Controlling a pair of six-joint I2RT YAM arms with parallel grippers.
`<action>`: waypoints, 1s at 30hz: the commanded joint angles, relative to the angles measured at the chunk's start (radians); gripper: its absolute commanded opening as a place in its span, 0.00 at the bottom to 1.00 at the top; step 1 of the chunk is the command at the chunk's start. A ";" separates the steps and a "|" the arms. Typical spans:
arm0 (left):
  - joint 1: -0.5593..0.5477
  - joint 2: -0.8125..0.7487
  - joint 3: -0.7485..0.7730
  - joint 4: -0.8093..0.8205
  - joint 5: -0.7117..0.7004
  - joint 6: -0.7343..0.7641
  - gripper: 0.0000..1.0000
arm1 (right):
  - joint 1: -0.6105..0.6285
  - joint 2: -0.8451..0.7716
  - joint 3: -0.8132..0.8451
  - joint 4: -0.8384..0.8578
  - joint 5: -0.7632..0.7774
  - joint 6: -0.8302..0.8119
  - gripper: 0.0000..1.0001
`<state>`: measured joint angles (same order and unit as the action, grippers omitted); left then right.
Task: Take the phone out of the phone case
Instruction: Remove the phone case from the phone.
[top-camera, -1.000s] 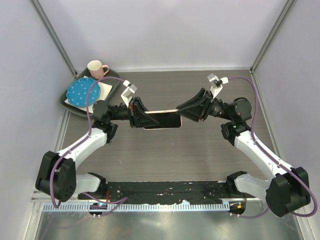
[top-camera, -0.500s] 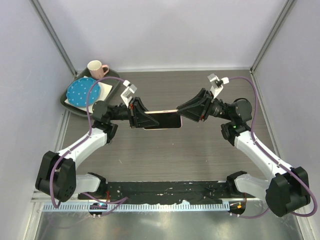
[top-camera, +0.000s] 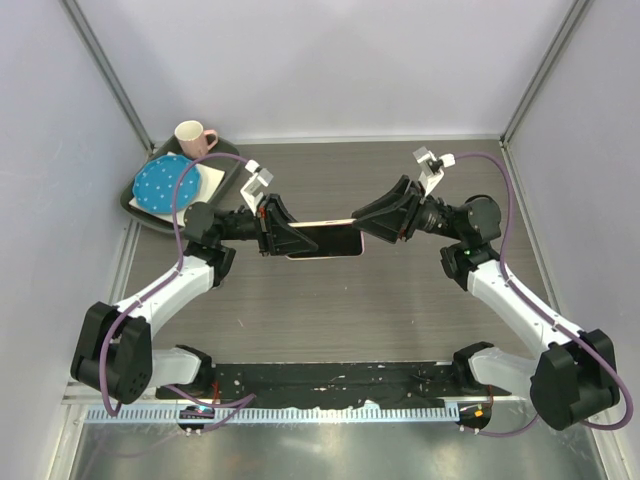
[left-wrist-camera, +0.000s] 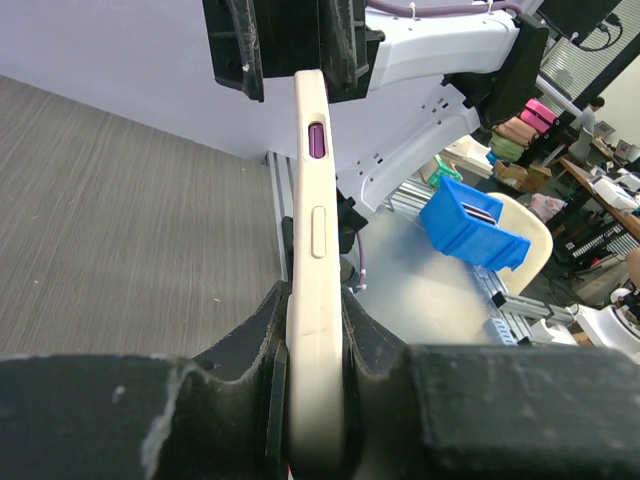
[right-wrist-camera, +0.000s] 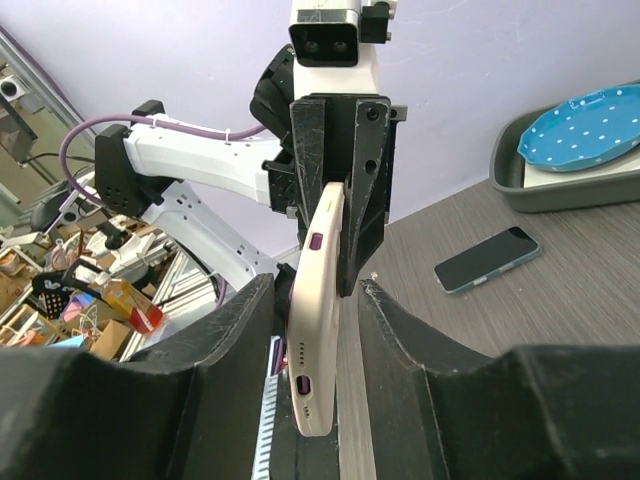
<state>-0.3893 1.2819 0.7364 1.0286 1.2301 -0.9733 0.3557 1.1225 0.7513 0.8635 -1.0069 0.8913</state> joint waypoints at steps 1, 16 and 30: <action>0.006 -0.023 0.040 0.080 -0.027 -0.008 0.00 | 0.000 0.005 0.014 0.127 0.014 0.070 0.46; 0.006 -0.016 0.043 0.080 -0.031 -0.008 0.00 | 0.003 0.005 0.006 0.075 0.019 0.004 0.36; 0.006 -0.021 0.043 0.080 -0.017 0.007 0.00 | 0.009 0.023 0.008 0.215 -0.009 0.158 0.35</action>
<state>-0.3882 1.2819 0.7364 1.0367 1.2320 -0.9688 0.3569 1.1503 0.7509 1.0080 -1.0054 1.0199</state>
